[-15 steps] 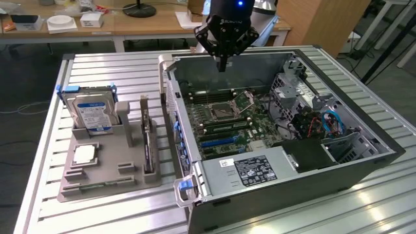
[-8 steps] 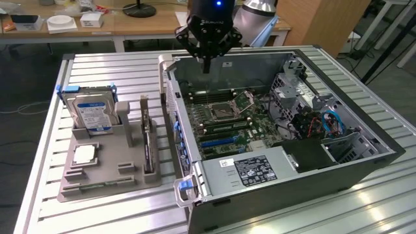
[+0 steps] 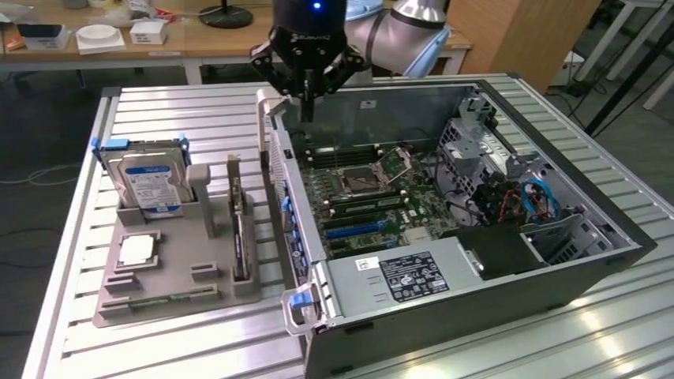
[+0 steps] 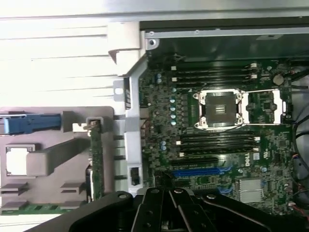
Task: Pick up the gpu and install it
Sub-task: 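Reach for the gpu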
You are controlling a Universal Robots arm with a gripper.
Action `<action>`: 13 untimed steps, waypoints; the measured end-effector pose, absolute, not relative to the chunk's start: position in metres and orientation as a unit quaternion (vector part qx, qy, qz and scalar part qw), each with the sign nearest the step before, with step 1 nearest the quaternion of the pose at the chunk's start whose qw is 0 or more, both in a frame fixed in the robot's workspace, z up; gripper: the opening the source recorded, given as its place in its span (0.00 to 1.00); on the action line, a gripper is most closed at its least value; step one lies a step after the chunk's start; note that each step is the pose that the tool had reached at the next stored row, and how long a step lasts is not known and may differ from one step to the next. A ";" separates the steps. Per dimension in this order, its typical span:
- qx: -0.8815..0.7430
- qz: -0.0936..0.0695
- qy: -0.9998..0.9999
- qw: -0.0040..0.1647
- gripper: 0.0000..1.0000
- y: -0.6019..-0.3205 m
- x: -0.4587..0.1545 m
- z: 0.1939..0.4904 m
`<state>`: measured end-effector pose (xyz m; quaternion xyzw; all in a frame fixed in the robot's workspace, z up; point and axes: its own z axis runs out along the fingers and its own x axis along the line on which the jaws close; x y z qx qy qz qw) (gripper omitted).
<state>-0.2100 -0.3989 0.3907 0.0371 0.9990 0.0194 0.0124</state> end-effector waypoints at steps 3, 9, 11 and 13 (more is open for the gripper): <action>0.037 0.019 0.999 0.012 0.23 -0.399 -0.223 0.390; 0.037 0.017 0.999 0.012 0.36 -0.399 -0.251 0.389; 0.037 0.016 0.999 0.012 0.36 -0.399 -0.260 0.389; 0.037 0.016 0.999 0.012 0.36 -0.399 -0.268 0.388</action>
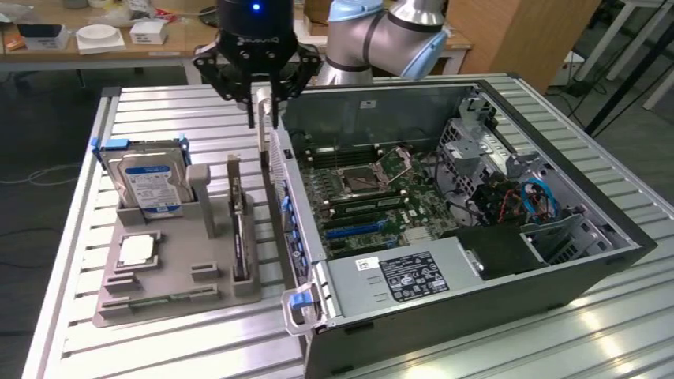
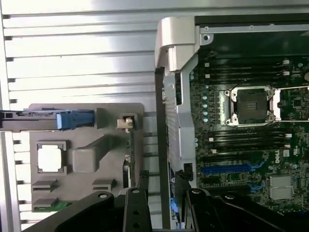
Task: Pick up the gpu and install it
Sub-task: 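Reach for the gpu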
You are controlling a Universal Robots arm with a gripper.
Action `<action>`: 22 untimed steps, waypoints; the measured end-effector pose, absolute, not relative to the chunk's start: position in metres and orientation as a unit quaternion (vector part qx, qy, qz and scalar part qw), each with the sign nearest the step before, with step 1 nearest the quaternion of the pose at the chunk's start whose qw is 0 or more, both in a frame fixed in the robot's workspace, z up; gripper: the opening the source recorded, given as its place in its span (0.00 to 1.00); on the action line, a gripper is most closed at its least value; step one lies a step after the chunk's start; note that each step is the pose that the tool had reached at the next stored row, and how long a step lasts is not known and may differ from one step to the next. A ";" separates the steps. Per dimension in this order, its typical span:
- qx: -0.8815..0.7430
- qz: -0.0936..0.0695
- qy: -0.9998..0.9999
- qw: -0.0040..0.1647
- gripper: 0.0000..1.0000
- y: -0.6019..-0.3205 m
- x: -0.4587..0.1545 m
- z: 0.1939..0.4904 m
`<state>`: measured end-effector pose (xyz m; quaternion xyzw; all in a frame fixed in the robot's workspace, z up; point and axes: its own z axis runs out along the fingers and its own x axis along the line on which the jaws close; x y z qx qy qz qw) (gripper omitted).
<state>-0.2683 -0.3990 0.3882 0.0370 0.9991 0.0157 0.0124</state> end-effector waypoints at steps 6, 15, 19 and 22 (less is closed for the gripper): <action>0.036 0.014 0.999 0.012 0.36 -0.399 -0.290 0.387; 0.036 0.013 0.999 0.012 0.36 -0.402 -0.296 0.387; 0.036 0.013 0.999 0.012 0.36 -0.409 -0.296 0.384; 0.036 0.013 0.999 0.012 0.36 -0.413 -0.296 0.379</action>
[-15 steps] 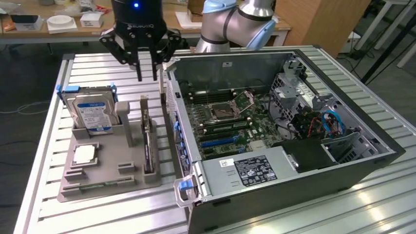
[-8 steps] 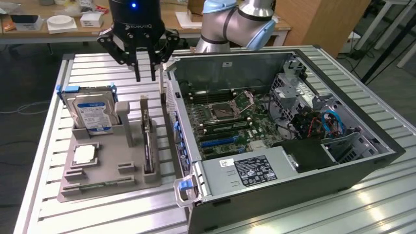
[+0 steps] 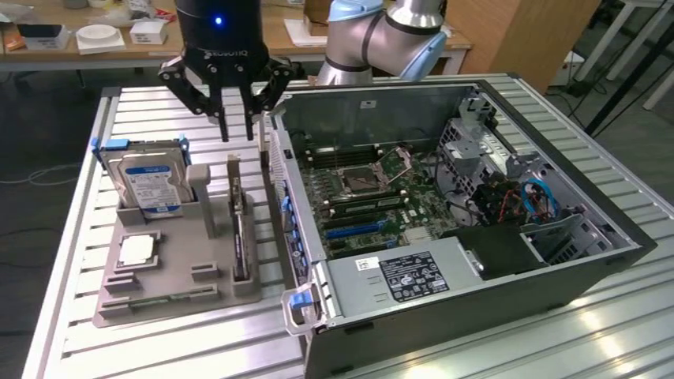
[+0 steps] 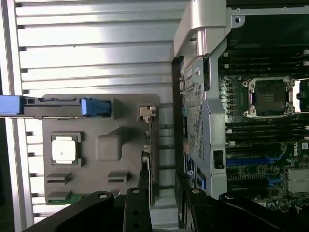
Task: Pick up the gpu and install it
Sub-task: 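Reach for the gpu, then pick up the gpu and move the gpu toward the slot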
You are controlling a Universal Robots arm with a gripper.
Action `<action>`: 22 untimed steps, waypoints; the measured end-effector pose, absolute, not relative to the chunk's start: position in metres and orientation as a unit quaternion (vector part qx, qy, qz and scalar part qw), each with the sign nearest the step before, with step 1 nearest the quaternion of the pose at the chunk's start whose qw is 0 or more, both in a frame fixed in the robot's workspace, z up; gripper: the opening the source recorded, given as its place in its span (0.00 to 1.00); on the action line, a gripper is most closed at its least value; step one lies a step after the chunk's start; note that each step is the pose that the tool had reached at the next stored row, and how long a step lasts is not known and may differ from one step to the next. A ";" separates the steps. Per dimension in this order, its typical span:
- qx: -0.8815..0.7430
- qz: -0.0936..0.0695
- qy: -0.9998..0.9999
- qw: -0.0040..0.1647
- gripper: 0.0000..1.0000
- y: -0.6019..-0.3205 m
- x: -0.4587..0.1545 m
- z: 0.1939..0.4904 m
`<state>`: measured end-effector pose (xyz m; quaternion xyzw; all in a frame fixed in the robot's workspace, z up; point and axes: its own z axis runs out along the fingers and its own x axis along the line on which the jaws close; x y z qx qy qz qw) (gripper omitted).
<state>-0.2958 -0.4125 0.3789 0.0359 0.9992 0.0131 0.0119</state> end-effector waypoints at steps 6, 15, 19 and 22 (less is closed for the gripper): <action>0.036 0.013 0.999 0.012 0.36 -0.419 -0.296 0.368; 0.036 0.013 0.999 0.011 0.36 -0.426 -0.296 0.352; 0.036 0.013 0.999 0.011 0.36 -0.429 -0.296 0.344; 0.036 0.013 0.999 0.011 0.36 -0.431 -0.297 0.339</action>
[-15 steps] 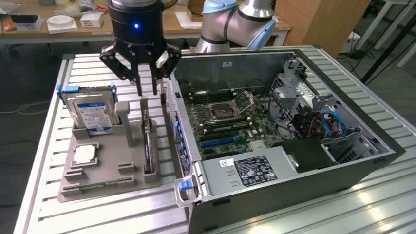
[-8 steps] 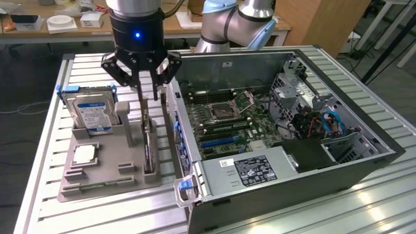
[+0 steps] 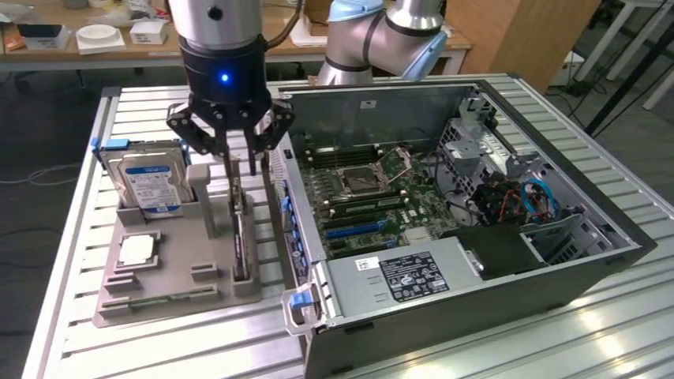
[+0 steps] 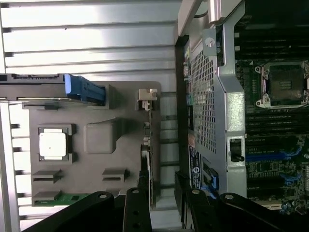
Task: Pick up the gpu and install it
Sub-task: 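Pick up the gpu and move the gpu toward the slot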
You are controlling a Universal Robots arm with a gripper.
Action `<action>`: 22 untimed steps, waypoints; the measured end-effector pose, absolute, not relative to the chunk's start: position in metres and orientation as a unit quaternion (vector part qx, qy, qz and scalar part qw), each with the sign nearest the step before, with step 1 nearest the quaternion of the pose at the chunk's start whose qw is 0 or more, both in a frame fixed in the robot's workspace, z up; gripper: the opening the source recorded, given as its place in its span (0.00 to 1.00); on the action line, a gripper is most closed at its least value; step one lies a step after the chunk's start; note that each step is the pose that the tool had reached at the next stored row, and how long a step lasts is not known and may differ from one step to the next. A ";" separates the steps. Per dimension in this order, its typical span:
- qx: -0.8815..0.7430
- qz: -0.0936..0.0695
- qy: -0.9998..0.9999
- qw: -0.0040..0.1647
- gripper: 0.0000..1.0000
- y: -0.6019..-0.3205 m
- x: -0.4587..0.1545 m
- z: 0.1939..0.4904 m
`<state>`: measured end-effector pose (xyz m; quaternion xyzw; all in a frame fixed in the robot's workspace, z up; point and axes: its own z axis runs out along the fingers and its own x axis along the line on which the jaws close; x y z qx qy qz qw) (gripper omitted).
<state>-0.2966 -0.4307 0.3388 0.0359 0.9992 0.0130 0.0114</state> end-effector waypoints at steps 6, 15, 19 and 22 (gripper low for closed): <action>0.036 0.013 0.999 0.011 0.36 -0.434 -0.299 0.328; 0.036 0.013 0.999 0.011 0.36 -0.440 -0.304 0.312; 0.036 0.013 0.999 0.011 0.36 -0.443 -0.306 0.304; 0.036 0.013 0.999 0.011 0.36 -0.445 -0.306 0.299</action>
